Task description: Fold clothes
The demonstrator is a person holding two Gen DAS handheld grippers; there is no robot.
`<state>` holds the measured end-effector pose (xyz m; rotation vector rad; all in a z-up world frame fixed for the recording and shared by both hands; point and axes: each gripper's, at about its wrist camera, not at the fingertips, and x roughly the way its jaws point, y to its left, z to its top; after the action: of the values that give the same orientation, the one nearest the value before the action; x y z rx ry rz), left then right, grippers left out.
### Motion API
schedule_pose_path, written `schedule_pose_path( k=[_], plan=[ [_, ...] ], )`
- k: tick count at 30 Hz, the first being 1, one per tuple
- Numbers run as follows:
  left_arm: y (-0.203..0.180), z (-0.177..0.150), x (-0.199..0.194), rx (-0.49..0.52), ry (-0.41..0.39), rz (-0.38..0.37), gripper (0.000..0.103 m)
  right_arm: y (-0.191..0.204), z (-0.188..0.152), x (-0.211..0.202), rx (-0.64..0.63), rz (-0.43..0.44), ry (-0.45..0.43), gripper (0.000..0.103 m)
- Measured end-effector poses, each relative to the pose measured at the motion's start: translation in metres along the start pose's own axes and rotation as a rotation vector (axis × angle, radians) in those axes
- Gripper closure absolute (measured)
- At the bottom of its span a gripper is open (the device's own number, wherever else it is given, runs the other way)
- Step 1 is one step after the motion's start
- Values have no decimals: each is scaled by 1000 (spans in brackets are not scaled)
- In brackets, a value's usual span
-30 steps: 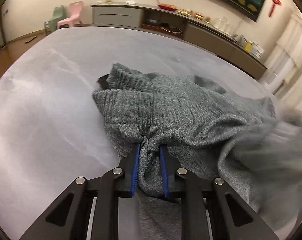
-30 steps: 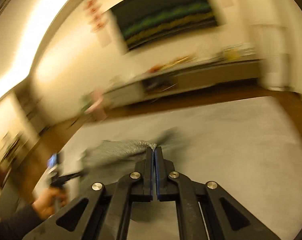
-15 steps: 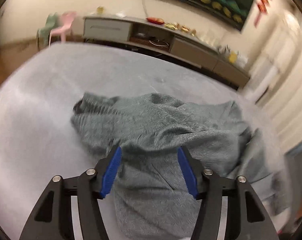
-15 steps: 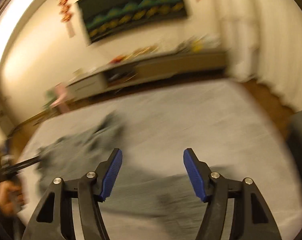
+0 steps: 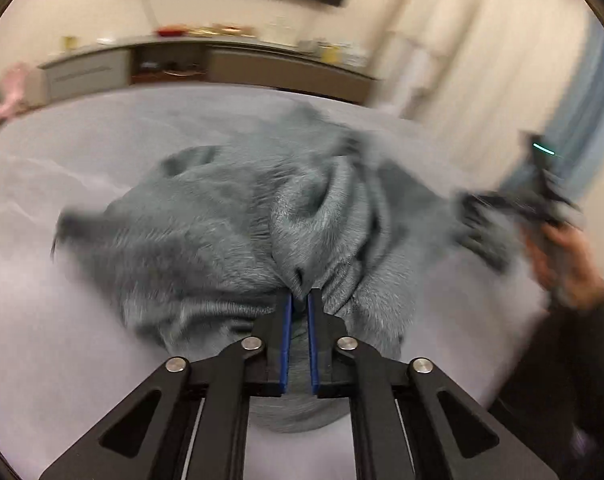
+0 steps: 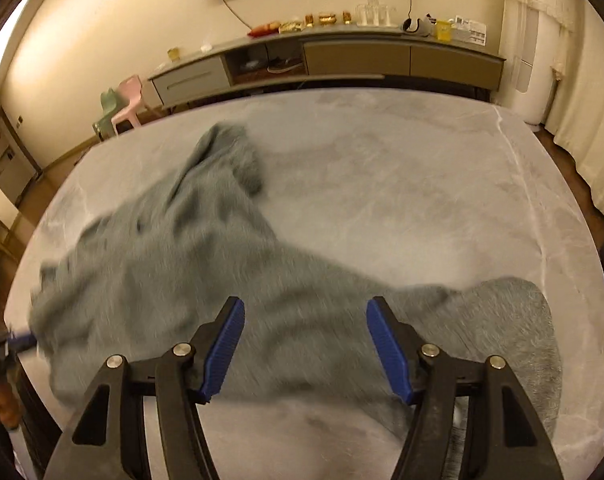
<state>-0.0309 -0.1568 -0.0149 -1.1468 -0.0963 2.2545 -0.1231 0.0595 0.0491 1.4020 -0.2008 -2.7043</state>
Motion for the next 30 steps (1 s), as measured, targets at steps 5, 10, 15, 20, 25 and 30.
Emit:
schedule_pose_path(
  k=[5,10,15,20,25,30],
  plan=[
    [29,10,-30,-11,-91,48,59,48,19,9,-95,129,1,34],
    [62,40,-8,-80,-116,168,45,89,9,56,-159,197,119,37],
    [68,42,68,-39,98,250,102,92,-10,68,-217,105,159,102],
    [91,46,52,-153,11,356,103,55,-4,-14,-103,16,-29,102],
    [131,35,-9,-364,-152,426,103,27,-20,-62,24,29,-94,96],
    [70,31,27,-236,1,161,49,96,-17,6,-37,180,55,34]
  ],
)
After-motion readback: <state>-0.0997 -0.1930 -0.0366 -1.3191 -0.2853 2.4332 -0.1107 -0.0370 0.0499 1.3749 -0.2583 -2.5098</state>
